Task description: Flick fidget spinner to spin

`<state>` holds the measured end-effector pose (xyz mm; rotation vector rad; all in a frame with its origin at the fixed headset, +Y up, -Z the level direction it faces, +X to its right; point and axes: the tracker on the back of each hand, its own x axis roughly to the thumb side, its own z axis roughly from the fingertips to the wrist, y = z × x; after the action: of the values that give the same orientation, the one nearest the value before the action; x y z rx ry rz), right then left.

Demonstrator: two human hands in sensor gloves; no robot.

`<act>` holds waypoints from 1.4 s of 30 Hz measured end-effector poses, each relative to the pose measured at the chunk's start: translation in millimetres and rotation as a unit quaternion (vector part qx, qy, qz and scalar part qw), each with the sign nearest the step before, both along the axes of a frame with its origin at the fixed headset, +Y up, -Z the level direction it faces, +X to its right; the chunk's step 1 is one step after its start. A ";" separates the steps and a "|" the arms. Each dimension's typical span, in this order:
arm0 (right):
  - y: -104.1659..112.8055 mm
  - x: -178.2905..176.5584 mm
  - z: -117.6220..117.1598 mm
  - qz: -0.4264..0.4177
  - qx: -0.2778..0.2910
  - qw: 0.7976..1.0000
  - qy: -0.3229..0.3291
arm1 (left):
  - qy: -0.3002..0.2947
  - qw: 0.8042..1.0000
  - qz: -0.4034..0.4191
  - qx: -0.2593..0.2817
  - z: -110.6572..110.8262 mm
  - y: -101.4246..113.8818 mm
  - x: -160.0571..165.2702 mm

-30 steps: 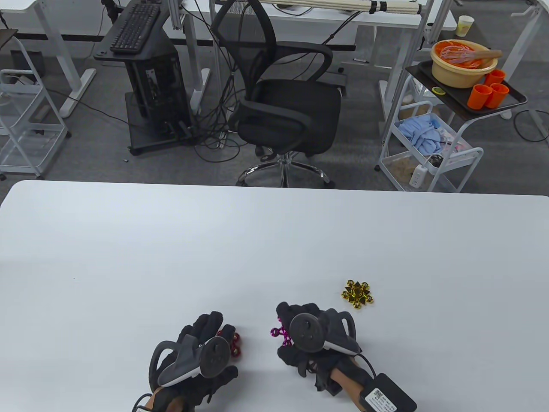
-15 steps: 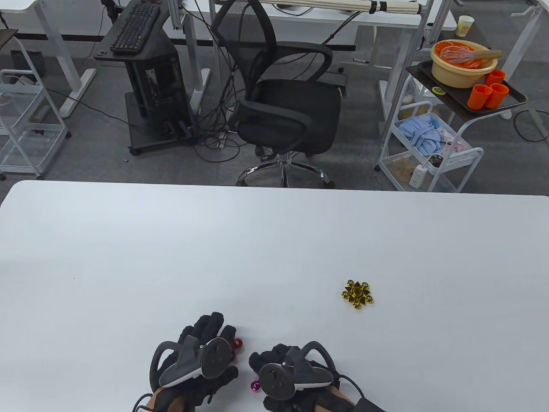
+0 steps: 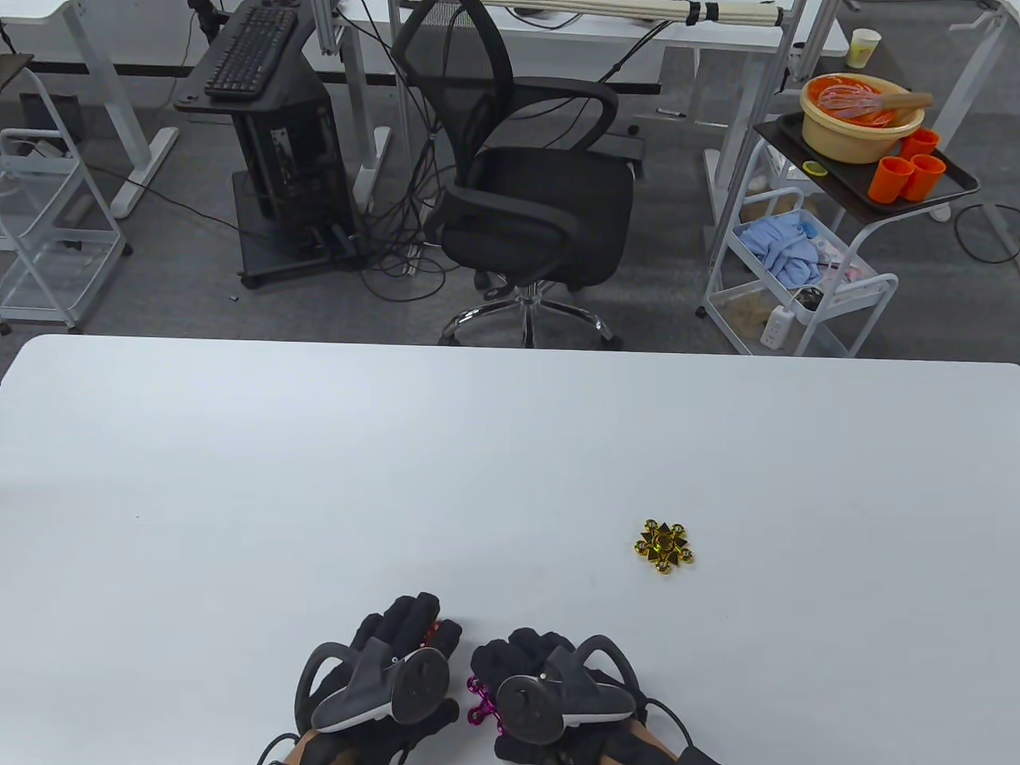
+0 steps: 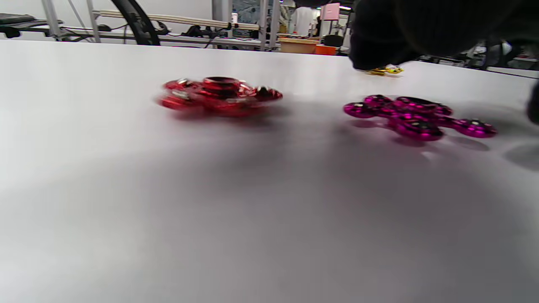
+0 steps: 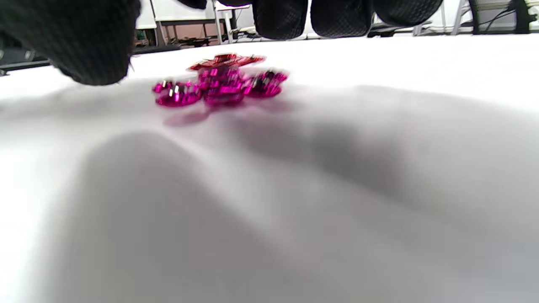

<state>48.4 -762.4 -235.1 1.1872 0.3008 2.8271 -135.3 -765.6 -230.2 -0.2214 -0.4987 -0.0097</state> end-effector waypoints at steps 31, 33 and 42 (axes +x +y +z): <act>5.6 158.6 -68.3 -0.032 -0.006 0.936 -0.351 | -0.058 0.998 -0.005 0.000 20.5 9.6 33.4; -2.4 169.1 -94.7 -0.027 -0.018 0.925 -0.380 | -0.054 0.998 -0.014 0.009 19.7 8.4 32.9; -27.7 169.2 -160.9 0.023 -0.066 0.918 -0.390 | -0.048 0.999 -0.021 -0.006 13.2 4.4 32.8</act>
<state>217.6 -790.1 -396.0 -0.0237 0.4435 2.9681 -102.5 -761.2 -217.0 -0.2448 -0.5893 -0.0586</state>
